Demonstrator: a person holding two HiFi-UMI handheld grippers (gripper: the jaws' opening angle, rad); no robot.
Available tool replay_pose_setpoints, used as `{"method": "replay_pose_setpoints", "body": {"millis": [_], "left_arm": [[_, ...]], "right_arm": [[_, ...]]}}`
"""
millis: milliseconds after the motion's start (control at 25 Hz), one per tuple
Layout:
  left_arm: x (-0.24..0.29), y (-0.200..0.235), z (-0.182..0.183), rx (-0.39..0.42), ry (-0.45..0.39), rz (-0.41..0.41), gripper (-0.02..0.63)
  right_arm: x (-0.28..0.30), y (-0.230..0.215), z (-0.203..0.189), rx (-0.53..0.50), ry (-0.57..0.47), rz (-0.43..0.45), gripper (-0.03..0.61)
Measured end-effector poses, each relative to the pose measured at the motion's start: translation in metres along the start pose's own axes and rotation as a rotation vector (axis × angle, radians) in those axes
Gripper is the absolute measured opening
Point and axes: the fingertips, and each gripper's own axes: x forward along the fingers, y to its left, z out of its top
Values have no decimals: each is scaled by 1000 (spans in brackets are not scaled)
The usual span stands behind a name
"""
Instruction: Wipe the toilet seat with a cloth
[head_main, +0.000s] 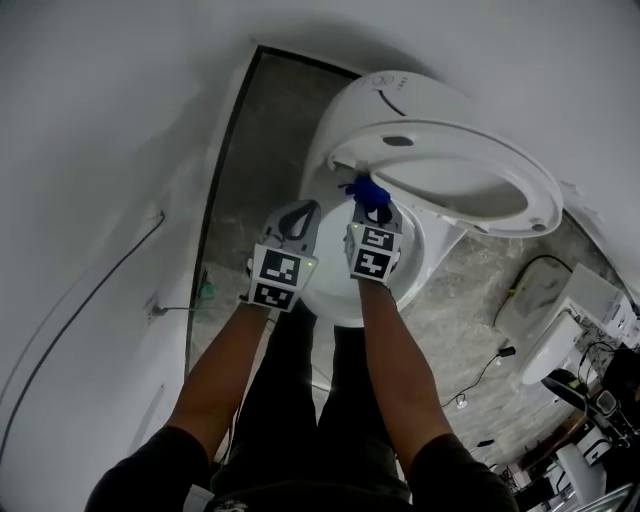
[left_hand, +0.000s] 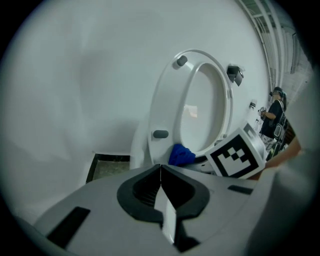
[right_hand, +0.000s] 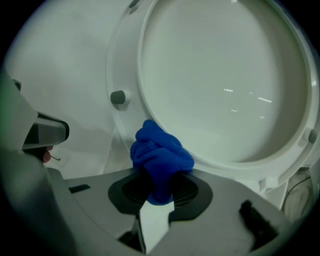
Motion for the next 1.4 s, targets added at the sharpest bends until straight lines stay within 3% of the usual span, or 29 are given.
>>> {"method": "replay_pose_setpoints", "body": {"millis": [160, 480, 680, 1040, 1280, 1400], "left_arm": [[-12, 18, 6, -12, -19, 27, 12], [-31, 26, 33, -11, -63, 34, 12], [-36, 21, 55, 42, -82, 27, 12], [-72, 9, 108, 86, -132, 33, 12], [-87, -3, 153, 146, -181, 27, 12], [-83, -17, 185, 258, -224, -18, 15]], "right_arm": [[-4, 28, 29, -59, -57, 16, 91], [-46, 44, 71, -47, -156, -5, 91], [-72, 46, 112, -50, -265, 5, 91], [-129, 37, 192, 49, -378, -49, 91], [-151, 27, 194, 26, -347, -64, 91], [-167, 19, 181, -7, -334, -71, 91]]}}
